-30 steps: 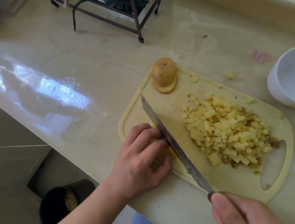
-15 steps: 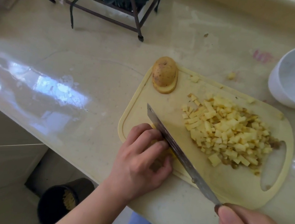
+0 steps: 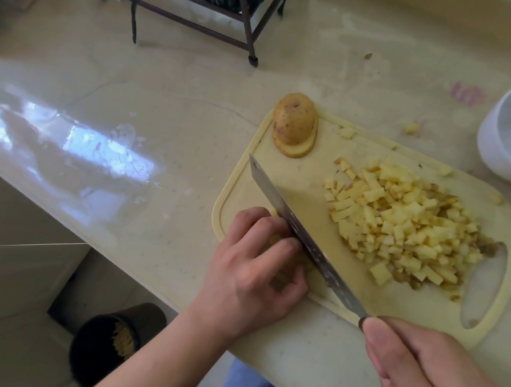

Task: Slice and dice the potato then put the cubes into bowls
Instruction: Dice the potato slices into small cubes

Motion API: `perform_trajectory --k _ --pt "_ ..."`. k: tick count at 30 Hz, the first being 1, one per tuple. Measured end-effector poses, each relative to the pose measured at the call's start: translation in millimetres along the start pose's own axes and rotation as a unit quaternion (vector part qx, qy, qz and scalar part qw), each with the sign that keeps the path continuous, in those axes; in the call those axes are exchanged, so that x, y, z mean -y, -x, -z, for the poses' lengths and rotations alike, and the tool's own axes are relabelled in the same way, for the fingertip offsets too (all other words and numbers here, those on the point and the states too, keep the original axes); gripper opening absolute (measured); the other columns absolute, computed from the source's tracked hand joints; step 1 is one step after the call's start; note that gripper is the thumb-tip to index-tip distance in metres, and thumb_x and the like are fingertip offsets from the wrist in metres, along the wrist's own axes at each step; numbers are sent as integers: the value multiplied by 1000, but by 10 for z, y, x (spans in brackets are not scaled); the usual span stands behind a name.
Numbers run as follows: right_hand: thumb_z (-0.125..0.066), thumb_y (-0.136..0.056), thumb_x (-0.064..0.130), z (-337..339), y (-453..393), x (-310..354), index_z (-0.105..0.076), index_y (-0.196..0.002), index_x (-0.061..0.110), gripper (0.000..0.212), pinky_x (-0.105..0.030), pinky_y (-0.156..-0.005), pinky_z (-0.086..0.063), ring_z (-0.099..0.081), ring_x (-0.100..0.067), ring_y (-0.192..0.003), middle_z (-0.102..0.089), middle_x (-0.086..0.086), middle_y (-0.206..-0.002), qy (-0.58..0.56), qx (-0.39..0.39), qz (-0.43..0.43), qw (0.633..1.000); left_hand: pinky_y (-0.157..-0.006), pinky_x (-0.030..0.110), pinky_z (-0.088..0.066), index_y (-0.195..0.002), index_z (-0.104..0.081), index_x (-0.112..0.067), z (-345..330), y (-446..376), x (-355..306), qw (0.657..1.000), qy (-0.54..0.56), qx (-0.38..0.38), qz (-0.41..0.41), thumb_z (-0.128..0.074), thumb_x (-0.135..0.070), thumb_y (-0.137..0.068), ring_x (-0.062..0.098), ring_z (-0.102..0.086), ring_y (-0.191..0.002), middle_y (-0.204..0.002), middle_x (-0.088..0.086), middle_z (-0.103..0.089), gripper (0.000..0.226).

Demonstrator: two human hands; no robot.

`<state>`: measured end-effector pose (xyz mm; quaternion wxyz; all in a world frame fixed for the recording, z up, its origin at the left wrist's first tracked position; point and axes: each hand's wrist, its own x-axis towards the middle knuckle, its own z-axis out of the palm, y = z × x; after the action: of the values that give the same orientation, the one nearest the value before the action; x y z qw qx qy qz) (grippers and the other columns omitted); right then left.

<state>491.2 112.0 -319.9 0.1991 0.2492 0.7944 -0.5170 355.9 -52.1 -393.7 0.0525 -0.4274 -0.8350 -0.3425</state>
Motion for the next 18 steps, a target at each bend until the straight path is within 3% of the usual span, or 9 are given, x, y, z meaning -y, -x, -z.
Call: perform_trajectory --k 15,18 --pt "-31 -69 82 -30 102 17 -48 -69 12 72 -12 -43 -29 -45 -6 -43 -40 2 -46 8 14 -1 1000 -88 40 -53 -87 -76 2 36 92 -2 1000 4 -13 2 -76 -6 -80 38 -62 -99 -97 17 -69 10" --pt "-31 -65 90 -5 192 -6 -50 -65 16 77 -10 -44 -30 -48 -5 -44 -44 3 -48 14 -8 -32 999 -88 40 -53 -87 -76 2 34 101 6 1000 4 -14 -1 -78 -5 -78 37 -62 -99 -96 17 -69 11"
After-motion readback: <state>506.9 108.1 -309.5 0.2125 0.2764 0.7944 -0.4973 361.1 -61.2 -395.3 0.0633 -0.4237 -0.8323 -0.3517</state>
